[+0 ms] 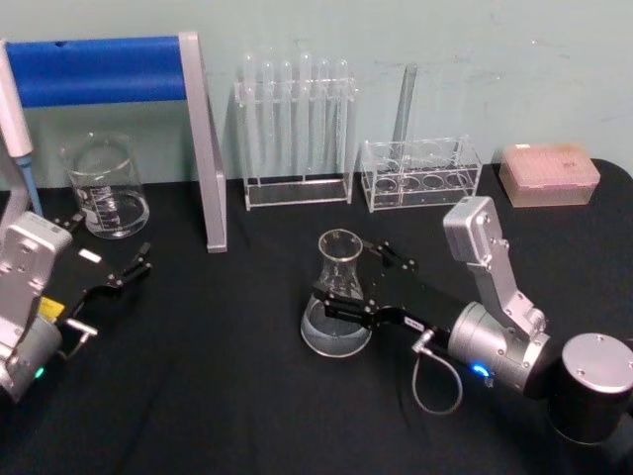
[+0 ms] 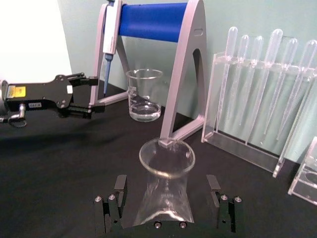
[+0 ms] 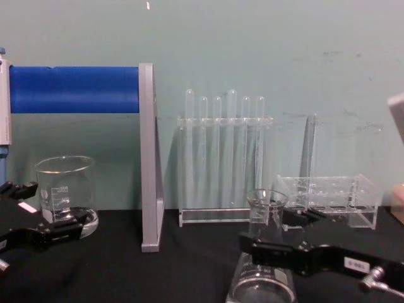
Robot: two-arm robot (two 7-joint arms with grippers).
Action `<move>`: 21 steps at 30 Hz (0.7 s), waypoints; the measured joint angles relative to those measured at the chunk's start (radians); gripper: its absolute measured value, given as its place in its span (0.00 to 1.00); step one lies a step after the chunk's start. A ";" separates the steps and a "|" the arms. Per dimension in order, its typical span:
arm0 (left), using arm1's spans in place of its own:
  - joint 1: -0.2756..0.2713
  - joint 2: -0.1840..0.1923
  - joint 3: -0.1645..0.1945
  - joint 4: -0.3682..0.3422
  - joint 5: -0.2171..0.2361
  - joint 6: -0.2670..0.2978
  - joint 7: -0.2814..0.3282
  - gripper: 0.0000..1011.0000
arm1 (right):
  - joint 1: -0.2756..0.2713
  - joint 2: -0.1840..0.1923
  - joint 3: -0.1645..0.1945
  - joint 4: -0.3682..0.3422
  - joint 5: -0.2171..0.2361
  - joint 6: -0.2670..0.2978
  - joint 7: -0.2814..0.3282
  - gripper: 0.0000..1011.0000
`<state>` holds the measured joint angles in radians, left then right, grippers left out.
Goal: Grasp the erlenmeyer flask with one hand, shake it three times, then place it back.
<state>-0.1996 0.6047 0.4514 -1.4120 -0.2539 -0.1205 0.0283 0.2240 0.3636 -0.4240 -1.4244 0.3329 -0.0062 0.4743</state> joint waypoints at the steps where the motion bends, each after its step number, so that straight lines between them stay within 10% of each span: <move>1: 0.000 0.000 0.000 0.000 0.000 0.000 0.000 0.99 | -0.005 0.008 0.001 -0.006 0.003 0.003 0.003 0.99; 21: 0.000 0.000 0.000 0.000 0.000 0.000 0.000 0.99 | -0.082 0.133 0.064 -0.098 0.053 -0.012 0.017 0.99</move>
<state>-0.1995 0.6047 0.4514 -1.4120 -0.2539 -0.1205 0.0283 0.1422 0.4969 -0.3601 -1.5223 0.3859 -0.0183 0.4911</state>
